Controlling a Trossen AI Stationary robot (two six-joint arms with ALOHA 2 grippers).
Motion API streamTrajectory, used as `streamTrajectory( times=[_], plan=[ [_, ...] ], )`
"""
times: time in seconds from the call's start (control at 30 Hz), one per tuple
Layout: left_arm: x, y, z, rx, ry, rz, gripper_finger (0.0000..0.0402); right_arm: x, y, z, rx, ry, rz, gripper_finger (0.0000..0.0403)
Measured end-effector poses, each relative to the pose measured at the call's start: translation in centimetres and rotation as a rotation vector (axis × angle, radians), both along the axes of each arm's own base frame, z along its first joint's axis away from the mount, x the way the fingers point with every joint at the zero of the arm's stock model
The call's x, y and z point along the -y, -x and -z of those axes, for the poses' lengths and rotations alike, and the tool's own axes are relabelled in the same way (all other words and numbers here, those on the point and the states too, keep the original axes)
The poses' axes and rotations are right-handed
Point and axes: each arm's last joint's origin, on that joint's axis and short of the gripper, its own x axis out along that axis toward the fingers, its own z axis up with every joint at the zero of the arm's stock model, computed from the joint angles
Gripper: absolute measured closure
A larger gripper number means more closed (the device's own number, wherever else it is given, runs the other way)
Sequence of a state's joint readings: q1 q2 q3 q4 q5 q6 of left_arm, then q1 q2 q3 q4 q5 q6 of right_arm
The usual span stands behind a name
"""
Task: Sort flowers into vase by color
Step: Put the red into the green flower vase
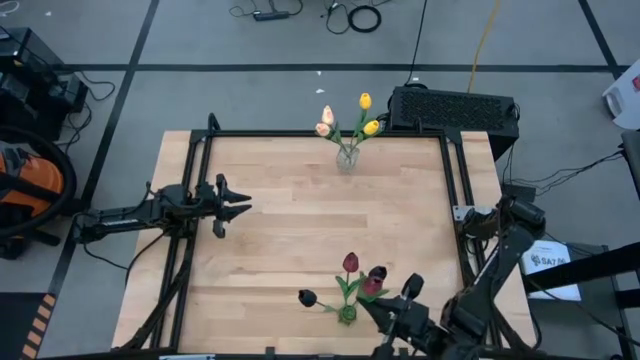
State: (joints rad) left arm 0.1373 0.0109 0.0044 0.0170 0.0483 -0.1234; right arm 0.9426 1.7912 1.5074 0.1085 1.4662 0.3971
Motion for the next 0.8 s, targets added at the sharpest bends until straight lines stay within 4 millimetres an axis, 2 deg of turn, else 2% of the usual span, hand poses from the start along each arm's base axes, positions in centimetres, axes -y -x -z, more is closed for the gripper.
streamTrajectory(
  times=[0.3,0.47,0.8],
  plan=[
    [0.0,0.0,0.0,0.000,0.000,0.000,0.0278,0.6,-1.0,0.3,-0.046,0.060,-0.015,0.0402],
    [0.0,0.0,0.0,0.000,0.000,0.000,0.0278,0.4,-1.4,1.4,-0.086,0.120,0.006,0.0402],
    [0.0,0.0,0.0,0.000,0.000,0.000,0.0278,0.6,-1.1,3.6,-0.101,0.083,0.019,0.0402]
  ],
)
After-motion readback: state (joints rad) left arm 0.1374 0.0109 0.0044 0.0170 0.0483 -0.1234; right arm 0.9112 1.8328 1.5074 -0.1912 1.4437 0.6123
